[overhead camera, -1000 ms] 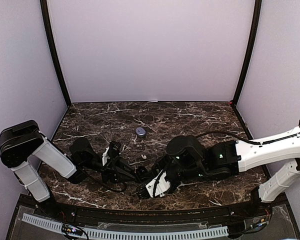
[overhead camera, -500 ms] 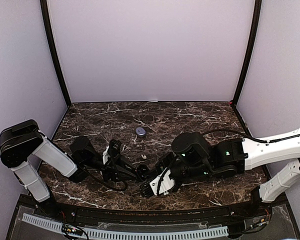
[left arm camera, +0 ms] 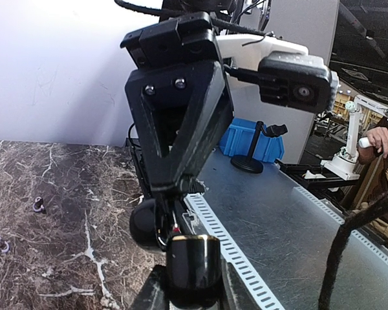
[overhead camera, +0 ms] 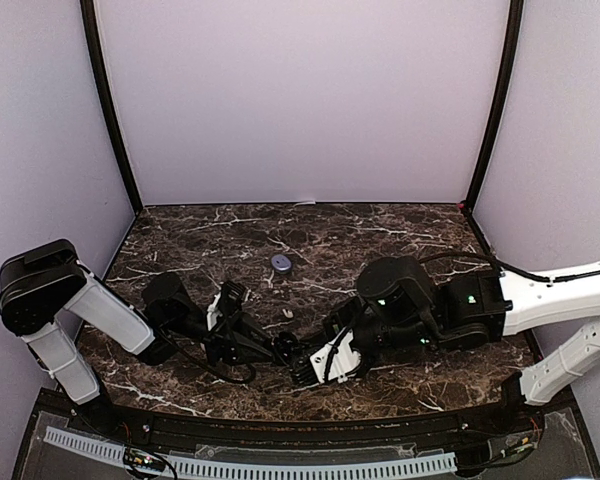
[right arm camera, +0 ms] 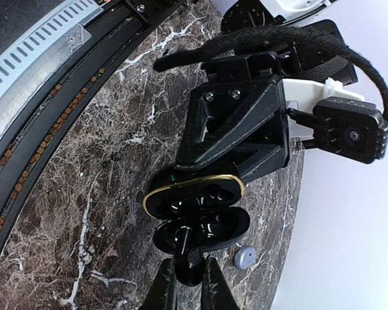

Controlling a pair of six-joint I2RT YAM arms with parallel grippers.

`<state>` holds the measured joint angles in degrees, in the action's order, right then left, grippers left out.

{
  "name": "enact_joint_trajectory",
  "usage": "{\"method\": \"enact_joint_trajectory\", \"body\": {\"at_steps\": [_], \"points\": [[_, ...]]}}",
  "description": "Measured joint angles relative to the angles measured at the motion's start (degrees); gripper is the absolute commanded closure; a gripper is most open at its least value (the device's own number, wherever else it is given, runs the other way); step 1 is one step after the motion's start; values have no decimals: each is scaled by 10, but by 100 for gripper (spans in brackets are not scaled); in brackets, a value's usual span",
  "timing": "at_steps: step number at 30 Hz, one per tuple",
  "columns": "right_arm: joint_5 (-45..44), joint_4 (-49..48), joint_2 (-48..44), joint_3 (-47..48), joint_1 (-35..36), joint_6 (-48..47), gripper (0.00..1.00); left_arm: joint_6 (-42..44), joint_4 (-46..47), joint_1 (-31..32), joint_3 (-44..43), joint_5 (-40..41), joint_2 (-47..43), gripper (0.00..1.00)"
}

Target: Insert the wireless bluetooth earbuds into the charging case

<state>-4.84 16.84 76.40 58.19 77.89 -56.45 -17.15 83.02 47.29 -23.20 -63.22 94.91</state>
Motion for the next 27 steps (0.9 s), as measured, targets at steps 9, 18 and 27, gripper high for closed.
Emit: {"method": "enact_joint_trajectory", "body": {"at_steps": [9,18,27], "points": [[-1,-1,-10,0,-1,0,95,6,-13,2,0,0,0,100],[1,-4,10,9,-4,2,95,36,-76,2,-9,14,-16,100],[6,-11,25,23,-5,1,95,45,-96,2,-12,18,-19,100]]}}
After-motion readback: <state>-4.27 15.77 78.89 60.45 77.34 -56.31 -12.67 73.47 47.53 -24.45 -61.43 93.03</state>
